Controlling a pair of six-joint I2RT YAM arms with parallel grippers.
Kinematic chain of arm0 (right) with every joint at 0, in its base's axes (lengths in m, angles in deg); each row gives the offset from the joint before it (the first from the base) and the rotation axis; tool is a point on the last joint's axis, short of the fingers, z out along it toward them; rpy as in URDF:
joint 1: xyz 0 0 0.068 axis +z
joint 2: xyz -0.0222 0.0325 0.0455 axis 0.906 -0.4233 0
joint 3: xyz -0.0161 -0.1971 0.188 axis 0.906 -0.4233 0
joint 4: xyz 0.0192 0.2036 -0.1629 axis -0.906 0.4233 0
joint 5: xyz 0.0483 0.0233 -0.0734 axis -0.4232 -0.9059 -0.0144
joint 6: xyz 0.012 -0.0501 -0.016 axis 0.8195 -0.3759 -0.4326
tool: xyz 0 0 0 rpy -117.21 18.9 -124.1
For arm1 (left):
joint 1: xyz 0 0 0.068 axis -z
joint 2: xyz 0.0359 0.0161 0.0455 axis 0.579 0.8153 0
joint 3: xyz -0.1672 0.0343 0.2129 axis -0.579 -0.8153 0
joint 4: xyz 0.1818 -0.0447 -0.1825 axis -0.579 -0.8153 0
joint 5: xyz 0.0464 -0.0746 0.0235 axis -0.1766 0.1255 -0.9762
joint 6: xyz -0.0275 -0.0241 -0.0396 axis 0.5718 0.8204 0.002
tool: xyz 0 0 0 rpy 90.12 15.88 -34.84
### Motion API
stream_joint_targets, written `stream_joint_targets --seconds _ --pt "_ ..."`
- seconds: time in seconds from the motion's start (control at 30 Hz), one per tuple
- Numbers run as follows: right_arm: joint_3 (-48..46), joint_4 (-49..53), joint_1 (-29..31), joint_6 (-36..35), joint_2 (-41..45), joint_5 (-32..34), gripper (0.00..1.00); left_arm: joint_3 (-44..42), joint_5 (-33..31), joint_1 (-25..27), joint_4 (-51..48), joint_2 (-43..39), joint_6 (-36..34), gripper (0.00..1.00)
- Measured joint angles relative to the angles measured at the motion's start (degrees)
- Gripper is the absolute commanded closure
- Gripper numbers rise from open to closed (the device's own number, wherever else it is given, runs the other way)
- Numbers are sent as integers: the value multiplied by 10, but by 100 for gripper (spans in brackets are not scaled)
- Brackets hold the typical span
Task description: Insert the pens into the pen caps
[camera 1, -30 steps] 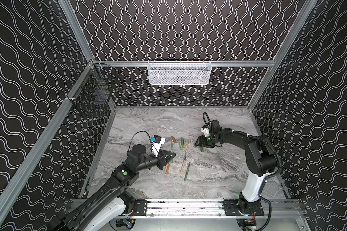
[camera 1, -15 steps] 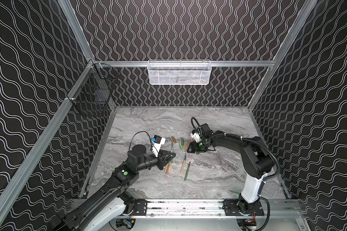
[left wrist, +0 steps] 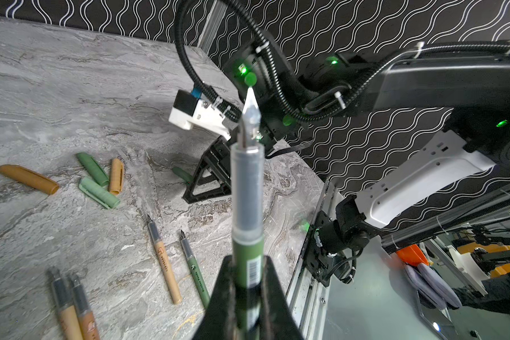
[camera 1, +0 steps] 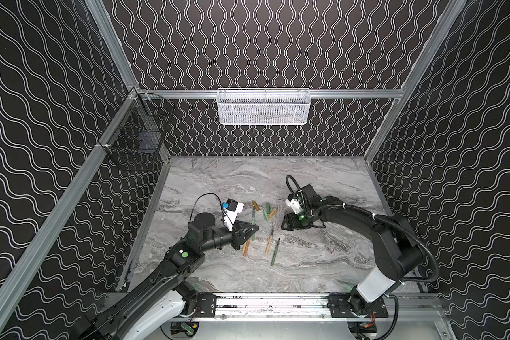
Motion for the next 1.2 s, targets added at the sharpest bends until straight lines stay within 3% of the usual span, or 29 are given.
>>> stream_joint_targets --seconds 0.13,0.5,0.93,1.2 --pt "23 4 0 2 0 27 41 0 0 0 0 -7 0 100" --pt "116 71 7 -4 -101 166 54 -1 -2 0 0 -20 0 100" --pt "155 101 30 -13 -181 232 63 -5 -8 0 -4 -29 0 100" --pt "165 108 45 -4 -190 252 79 -5 -9 0 -4 -25 0 100"
